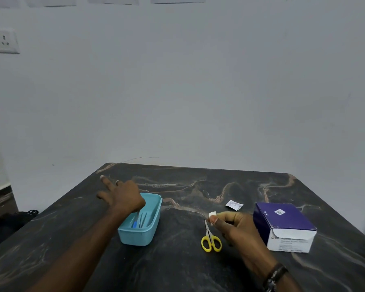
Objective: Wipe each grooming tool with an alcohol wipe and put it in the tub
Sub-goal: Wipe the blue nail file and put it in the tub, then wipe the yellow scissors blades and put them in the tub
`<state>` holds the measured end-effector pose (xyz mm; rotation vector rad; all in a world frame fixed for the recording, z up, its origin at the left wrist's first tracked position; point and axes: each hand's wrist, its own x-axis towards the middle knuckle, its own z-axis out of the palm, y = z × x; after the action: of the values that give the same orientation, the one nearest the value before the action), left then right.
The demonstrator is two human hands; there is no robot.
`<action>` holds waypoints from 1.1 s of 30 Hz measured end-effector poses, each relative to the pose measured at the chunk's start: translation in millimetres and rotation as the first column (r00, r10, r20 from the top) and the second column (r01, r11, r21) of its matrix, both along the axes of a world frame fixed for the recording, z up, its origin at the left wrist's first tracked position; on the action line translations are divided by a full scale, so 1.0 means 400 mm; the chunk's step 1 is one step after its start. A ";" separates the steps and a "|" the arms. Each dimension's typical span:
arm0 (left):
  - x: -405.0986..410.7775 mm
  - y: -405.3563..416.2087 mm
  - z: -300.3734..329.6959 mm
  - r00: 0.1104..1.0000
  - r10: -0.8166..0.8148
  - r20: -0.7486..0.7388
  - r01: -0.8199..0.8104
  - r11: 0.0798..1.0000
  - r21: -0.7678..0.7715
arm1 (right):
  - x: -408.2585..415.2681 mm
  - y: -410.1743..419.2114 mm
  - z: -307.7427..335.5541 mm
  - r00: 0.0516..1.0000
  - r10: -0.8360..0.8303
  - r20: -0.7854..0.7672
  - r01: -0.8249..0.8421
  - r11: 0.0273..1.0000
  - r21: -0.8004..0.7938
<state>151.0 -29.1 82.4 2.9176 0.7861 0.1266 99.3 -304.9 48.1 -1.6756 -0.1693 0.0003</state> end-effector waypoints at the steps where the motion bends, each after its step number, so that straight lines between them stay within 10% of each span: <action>1: 0.002 0.002 -0.003 1.000 -0.001 -0.015 0.001 1.000 0.011 | -0.001 0.001 0.002 1.000 -0.003 -0.003 0.003 1.000 0.001; 7: -0.013 -0.007 -0.007 0.999 -0.022 -0.032 0.023 0.999 0.027 | 0.004 0.002 0.004 0.999 -0.033 0.012 0.033 0.999 0.013; 12: -0.100 -0.081 0.049 0.953 -0.179 0.246 0.120 0.965 0.234 | 0.013 -0.002 0.009 0.992 -0.122 0.021 0.118 0.984 0.130; 17: -0.190 -0.211 0.046 0.570 -0.511 0.643 0.461 0.847 0.265 | 0.019 0.002 -0.002 0.975 -0.215 0.058 0.201 0.962 0.183; 24: -0.171 -0.325 -0.023 0.815 -0.579 0.035 0.571 0.791 -0.218 | 0.029 -0.007 -0.021 0.934 -0.324 0.150 0.292 0.936 0.198; 33: -0.128 -0.366 -0.028 0.818 -0.571 -0.076 0.527 0.795 -0.300 | 0.040 -0.006 -0.024 0.927 -0.346 0.142 0.307 0.922 0.237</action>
<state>99.9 -175.4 71.2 2.7766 -0.0706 -0.2566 115.2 -307.3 38.5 -1.4725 -0.0213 -0.4125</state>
